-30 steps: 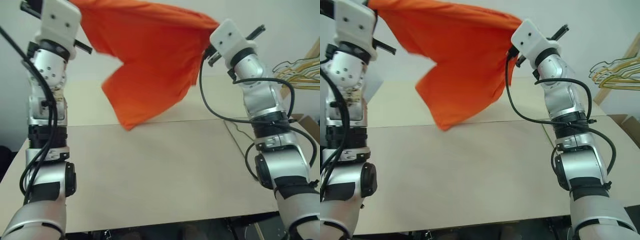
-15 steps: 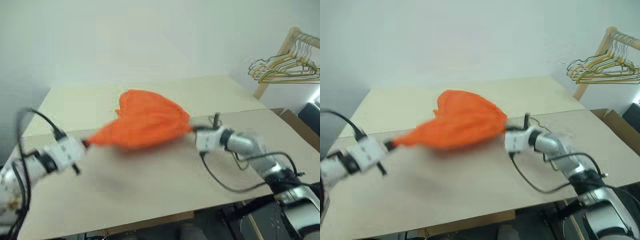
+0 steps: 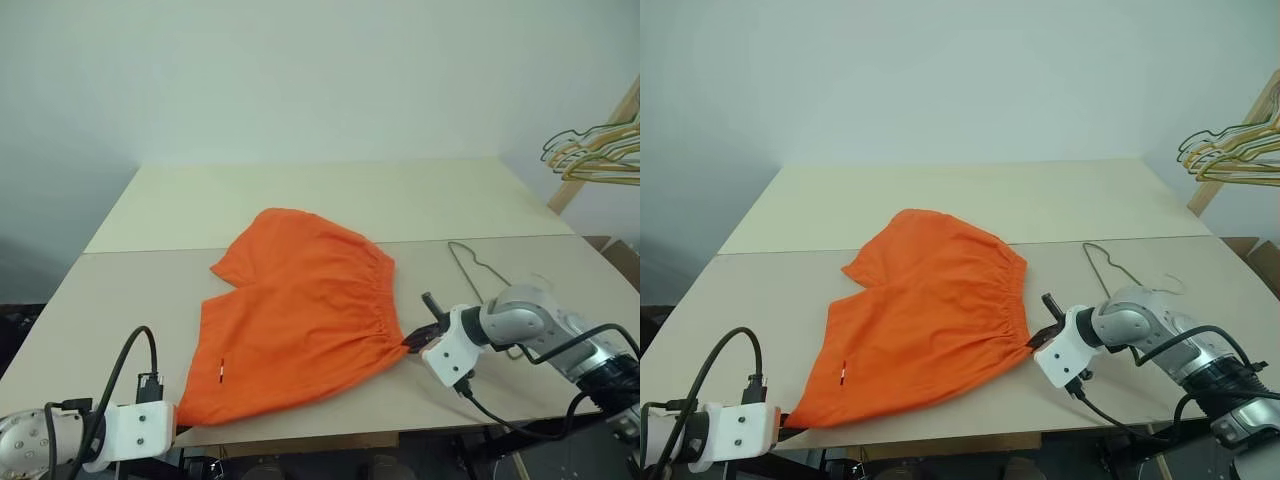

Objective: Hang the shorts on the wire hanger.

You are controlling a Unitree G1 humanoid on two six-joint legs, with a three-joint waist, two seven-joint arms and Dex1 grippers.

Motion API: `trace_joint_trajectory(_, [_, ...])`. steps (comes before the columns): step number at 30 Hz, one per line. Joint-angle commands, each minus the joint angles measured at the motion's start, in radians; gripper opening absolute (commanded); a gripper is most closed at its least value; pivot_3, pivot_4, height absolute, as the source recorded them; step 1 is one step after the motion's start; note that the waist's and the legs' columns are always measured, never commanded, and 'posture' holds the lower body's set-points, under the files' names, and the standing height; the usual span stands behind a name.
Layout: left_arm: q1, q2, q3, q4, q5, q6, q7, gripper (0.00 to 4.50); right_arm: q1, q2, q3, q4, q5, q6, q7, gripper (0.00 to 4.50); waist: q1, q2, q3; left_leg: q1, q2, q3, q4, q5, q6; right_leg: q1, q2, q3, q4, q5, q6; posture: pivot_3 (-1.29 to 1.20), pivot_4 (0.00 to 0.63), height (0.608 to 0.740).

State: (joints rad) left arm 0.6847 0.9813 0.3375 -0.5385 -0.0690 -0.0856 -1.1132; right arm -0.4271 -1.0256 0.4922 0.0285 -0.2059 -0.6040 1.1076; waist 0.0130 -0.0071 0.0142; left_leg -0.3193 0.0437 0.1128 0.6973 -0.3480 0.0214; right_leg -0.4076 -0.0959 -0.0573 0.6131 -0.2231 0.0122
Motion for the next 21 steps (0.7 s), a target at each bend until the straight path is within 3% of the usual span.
trace_joint_trajectory(1, [-0.010,0.001,-0.005,-0.023,0.013,0.005,0.000,0.04,0.006,-0.033,-0.047,-0.051,0.051,-0.003,0.051,0.00,0.000,0.000,0.000,0.000,0.000,0.000,0.000,-0.001,0.002,0.000,0.000,0.000,0.000,0.000,0.000,0.08,0.000,0.740])
trace_joint_trajectory(4, [-0.022,-0.007,-0.015,-0.023,0.014,0.015,0.008,0.04,0.020,-0.039,-0.049,-0.063,0.055,-0.011,0.066,0.00,-0.001,0.000,0.000,0.001,0.002,0.000,0.000,-0.002,0.004,0.001,0.002,0.000,0.000,0.000,-0.001,0.08,0.000,0.740])
trace_joint_trajectory(7, [-0.035,-0.003,-0.020,-0.029,-0.016,-0.001,-0.017,0.62,0.023,-0.038,-0.053,-0.060,0.026,-0.029,0.061,0.88,-0.001,0.000,0.000,0.002,0.002,0.000,0.000,-0.002,0.004,0.001,0.002,0.001,0.001,0.000,-0.001,0.08,0.000,0.740])
trace_joint_trajectory(12, [-0.005,0.029,0.051,-0.065,-0.060,0.078,-0.082,2.23,0.031,-0.072,-0.073,-0.065,0.050,-0.008,0.095,2.64,-0.001,0.000,0.000,0.002,0.002,0.001,0.000,-0.002,0.002,0.000,0.003,0.002,0.000,0.000,-0.001,0.08,0.000,0.740])
trace_joint_trajectory(17, [0.056,0.045,0.260,-0.038,-0.074,0.117,-0.183,3.82,0.082,-0.146,-0.200,-0.067,0.219,0.126,0.117,4.32,0.000,-0.002,0.001,0.000,0.002,0.002,0.000,-0.001,0.000,-0.002,0.003,0.003,0.000,0.000,-0.001,0.08,0.000,0.740])
trace_joint_trajectory(19, [0.034,0.028,0.333,-0.019,-0.123,0.124,-0.200,4.48,0.095,-0.142,-0.280,-0.074,0.265,0.276,0.071,4.50,-0.001,-0.002,0.001,0.001,0.003,0.002,0.000,-0.001,0.001,-0.001,0.003,0.003,0.000,0.000,-0.002,0.08,0.000,0.740])
trace_joint_trajectory(21, [-0.017,0.014,0.362,-0.015,-0.194,0.150,-0.196,4.49,0.096,-0.124,-0.333,-0.086,0.292,0.441,0.032,4.50,0.000,-0.002,0.001,0.001,0.003,0.002,0.000,-0.002,0.002,-0.001,0.003,0.003,0.000,0.000,-0.002,0.08,0.000,0.740])
